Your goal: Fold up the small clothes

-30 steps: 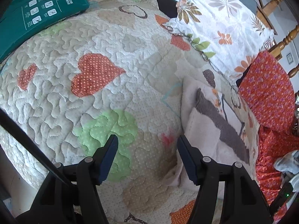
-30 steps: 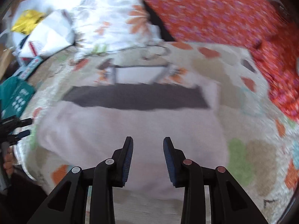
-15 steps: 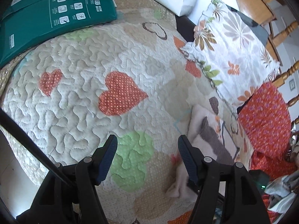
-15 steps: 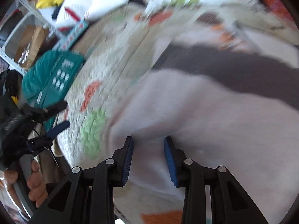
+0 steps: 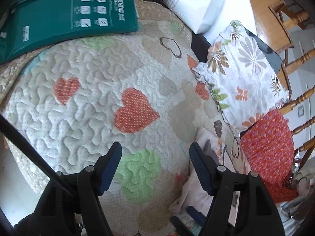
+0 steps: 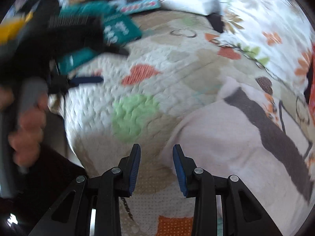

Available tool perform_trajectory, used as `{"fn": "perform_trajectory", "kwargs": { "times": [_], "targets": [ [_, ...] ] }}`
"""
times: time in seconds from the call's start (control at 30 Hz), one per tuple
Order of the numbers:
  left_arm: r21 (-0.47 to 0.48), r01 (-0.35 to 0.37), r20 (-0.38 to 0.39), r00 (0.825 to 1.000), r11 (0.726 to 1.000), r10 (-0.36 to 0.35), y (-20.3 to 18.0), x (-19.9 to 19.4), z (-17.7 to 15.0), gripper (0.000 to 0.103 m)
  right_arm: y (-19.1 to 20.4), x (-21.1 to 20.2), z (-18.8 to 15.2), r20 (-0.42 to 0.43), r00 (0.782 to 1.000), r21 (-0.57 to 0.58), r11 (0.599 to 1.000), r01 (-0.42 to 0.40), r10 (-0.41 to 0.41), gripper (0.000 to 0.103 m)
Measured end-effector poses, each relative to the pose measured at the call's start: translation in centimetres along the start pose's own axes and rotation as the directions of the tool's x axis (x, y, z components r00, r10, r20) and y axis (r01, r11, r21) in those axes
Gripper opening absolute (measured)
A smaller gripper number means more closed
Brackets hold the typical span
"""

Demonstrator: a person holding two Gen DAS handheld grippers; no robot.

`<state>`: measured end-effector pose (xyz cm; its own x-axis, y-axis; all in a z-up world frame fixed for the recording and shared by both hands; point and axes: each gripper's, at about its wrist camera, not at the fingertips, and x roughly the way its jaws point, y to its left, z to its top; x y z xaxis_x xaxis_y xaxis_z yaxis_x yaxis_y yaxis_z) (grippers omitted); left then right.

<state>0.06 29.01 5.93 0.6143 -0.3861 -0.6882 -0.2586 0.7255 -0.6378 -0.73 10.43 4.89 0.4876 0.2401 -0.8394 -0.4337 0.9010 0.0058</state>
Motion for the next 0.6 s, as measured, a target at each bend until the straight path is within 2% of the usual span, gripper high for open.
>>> {"fn": "perform_trajectory", "kwargs": {
  "times": [0.07,0.1,0.13,0.17,0.23,0.33,0.37,0.43,0.53,0.6],
  "targets": [
    [-0.009,-0.001,0.011,1.000,1.000,0.001,0.4,-0.4,0.2,0.070,1.2,1.5,-0.2,-0.024,0.996,-0.079,0.993,0.084,-0.087,0.035],
    [-0.016,-0.003,0.020,1.000,1.000,0.003,0.7,-0.7,0.4,0.070,1.5,2.3,-0.4,-0.035,0.989,-0.115,0.984,0.138,-0.143,0.029],
    [-0.023,-0.003,0.027,1.000,1.000,0.003,1.0,-0.9,0.5,0.070,1.5,2.7,-0.5,-0.044,0.983,-0.131,0.977,0.170,-0.177,0.010],
    [-0.029,-0.002,0.035,0.999,1.000,0.003,1.2,-1.2,0.6,0.070,1.4,3.1,-0.5,-0.059,0.980,-0.130,0.975,0.180,-0.189,0.007],
    [-0.037,-0.009,0.062,0.998,0.999,0.011,1.5,-1.8,0.9,0.070,0.6,3.0,0.0,-0.062,0.987,-0.064,0.987,0.147,-0.151,0.005],
    [-0.043,-0.028,0.118,0.992,0.999,0.033,1.8,-2.8,1.3,0.070,-0.8,2.2,2.1,-0.028,0.999,0.107,0.994,0.023,-0.020,0.005],
    [-0.045,-0.041,0.141,0.989,0.998,0.047,1.9,-3.2,1.4,0.070,-1.2,2.2,3.1,-0.007,1.000,0.167,0.986,-0.025,0.027,0.005],
    [-0.042,-0.060,0.164,0.984,0.997,0.066,1.9,-3.5,1.5,0.070,-1.4,2.6,4.0,0.008,0.999,0.220,0.974,-0.050,0.049,0.005],
    [-0.017,-0.077,0.165,0.983,0.997,0.078,1.7,-3.5,1.4,0.070,-2.5,4.1,4.1,-0.002,0.989,0.311,0.940,-0.143,0.151,0.005],
    [0.000,-0.078,0.159,0.984,0.997,0.077,1.4,-3.4,1.3,0.070,-3.0,3.8,3.6,0.009,0.988,0.338,0.930,-0.146,0.152,0.005]
  ]
}}
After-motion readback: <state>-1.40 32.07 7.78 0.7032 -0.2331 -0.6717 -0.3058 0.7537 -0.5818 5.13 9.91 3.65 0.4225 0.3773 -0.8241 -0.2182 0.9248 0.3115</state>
